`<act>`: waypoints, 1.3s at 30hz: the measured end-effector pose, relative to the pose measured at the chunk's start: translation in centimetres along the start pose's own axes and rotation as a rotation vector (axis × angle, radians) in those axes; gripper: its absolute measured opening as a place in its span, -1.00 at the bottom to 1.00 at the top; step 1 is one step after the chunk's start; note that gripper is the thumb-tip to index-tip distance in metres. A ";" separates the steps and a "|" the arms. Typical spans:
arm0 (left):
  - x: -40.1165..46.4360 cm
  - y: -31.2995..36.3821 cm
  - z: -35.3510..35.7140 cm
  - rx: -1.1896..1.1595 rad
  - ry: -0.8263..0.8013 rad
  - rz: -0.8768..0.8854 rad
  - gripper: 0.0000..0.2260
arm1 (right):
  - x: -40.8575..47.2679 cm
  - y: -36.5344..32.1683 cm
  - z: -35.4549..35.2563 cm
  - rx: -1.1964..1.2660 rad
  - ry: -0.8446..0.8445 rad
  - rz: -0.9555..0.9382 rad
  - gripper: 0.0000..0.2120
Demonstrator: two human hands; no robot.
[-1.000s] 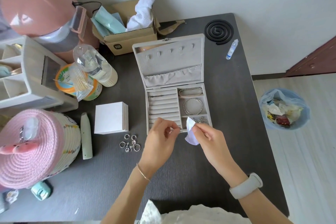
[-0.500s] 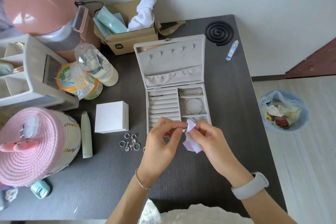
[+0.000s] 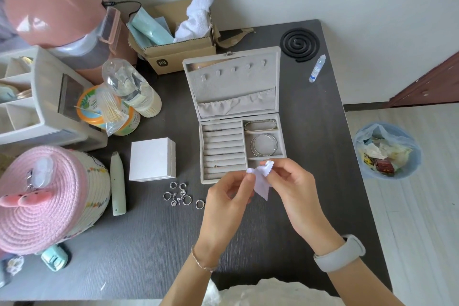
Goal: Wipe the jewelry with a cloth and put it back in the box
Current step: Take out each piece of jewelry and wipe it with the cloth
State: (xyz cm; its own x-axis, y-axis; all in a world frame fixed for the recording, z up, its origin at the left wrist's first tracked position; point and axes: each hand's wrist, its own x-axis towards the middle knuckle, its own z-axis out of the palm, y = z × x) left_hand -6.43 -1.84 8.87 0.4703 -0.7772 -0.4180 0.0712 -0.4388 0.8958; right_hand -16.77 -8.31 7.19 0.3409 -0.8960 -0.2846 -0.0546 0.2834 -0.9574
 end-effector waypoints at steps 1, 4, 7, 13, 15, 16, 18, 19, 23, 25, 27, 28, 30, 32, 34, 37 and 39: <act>0.0 0.2 0.1 -0.024 -0.010 -0.012 -0.90 | 0.0 0.0 0.0 -0.003 0.016 -0.028 -0.81; 0.1 0.6 0.5 -0.109 0.012 -0.040 -0.94 | -0.2 0.0 0.0 -0.046 0.032 -0.104 -0.82; 0.5 0.8 0.6 -0.241 0.081 -0.104 -0.93 | -0.4 0.1 0.0 -0.091 0.008 -0.161 -0.76; 0.7 1.3 0.8 -0.360 0.003 -0.172 -0.86 | -0.6 0.8 -0.1 -0.294 0.068 -0.287 -0.72; 0.7 1.4 0.7 -0.393 -0.064 -0.167 -0.78 | -0.5 0.9 -0.3 -0.282 0.101 -0.313 -0.80; 0.7 1.4 0.6 -0.421 -0.098 -0.168 -0.71 | -0.4 0.9 -0.3 -0.282 0.120 -0.329 -0.83; 0.8 1.6 0.6 -0.461 -0.152 -0.159 -0.67 | -0.3 0.8 -0.4 -0.271 0.149 -0.320 -0.81; 0.8 1.7 0.7 -0.463 -0.169 -0.144 -0.72 | -0.2 0.7 -0.4 -0.262 0.154 -0.302 -0.76; 1.2 1.8 1.3 -0.411 -0.106 -0.094 -0.85 | -0.1 -0.3 -0.3 -0.101 0.109 -0.153 -0.69; 1.5 1.7 1.4 -0.379 -0.047 -0.087 -0.87 | -0.1 -0.7 -0.2 -0.029 0.050 -0.046 -0.72; 1.8 1.6 1.3 -0.342 -0.017 -0.077 -0.90 | -0.2 -0.9 -0.2 -0.011 -0.005 0.026 -0.72; 1.9 1.5 1.2 -0.325 -0.017 -0.067 -0.90 | -0.2 -1.0 -0.3 -0.011 -0.031 0.049 -0.71; 1.9 1.5 0.9 -0.305 -0.051 -0.036 -0.91 | -0.3 -1.1 -0.4 -0.031 -0.084 0.049 -0.70; 1.9 1.5 0.6 -0.298 -0.102 0.002 -0.92 | -0.4 -1.1 -0.4 -0.038 -0.133 0.017 -0.72; 1.9 1.6 0.5 -0.325 -0.109 0.021 -0.89 | -0.5 -0.8 -0.4 -0.017 -0.131 -0.031 -0.70; 2.0 1.6 0.4 -0.378 -0.059 -0.001 -0.90 | -0.3 -0.4 -0.6 0.061 -0.009 -0.087 -0.77; 2.1 1.5 0.2 -0.380 -0.034 -0.014 -0.92 | -0.1 -0.5 -0.7 0.043 0.047 -0.110 -0.83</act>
State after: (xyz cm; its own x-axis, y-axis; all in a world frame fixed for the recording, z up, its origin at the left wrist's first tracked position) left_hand -5.53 -4.25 9.35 0.4376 -0.7897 -0.4299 0.4019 -0.2560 0.8792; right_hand -17.45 -8.59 7.67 0.2980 -0.9373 -0.1805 0.0215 0.1956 -0.9804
